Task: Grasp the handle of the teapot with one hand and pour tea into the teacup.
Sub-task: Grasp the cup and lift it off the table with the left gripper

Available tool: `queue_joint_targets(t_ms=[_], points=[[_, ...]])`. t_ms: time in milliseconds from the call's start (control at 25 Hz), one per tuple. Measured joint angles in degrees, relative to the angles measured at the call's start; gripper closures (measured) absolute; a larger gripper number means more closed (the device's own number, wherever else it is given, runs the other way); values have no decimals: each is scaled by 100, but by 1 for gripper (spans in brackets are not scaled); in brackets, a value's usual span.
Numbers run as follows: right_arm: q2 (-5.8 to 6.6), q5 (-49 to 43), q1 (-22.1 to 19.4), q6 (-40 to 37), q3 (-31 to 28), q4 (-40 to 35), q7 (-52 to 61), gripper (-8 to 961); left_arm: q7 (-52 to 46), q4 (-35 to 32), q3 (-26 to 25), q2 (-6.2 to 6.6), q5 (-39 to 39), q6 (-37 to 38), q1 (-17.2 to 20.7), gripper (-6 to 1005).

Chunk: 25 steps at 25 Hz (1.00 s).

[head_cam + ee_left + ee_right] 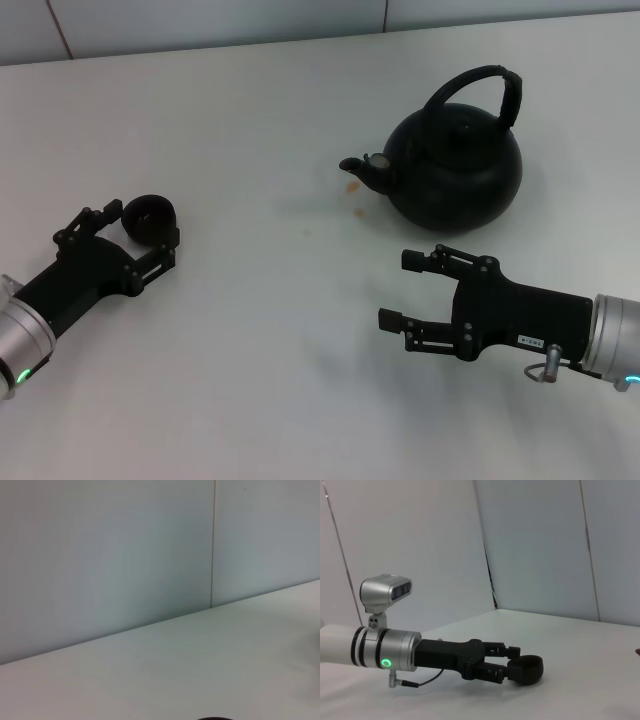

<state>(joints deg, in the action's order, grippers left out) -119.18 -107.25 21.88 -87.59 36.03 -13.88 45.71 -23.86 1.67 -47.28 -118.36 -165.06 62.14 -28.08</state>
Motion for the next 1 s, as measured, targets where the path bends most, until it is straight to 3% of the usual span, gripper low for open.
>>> queue_joint_targets(t_ms=[1000], points=[[-9,3,0,-71,0,9,3,120,66,277,-157,-9,10,-653,-135,164]])
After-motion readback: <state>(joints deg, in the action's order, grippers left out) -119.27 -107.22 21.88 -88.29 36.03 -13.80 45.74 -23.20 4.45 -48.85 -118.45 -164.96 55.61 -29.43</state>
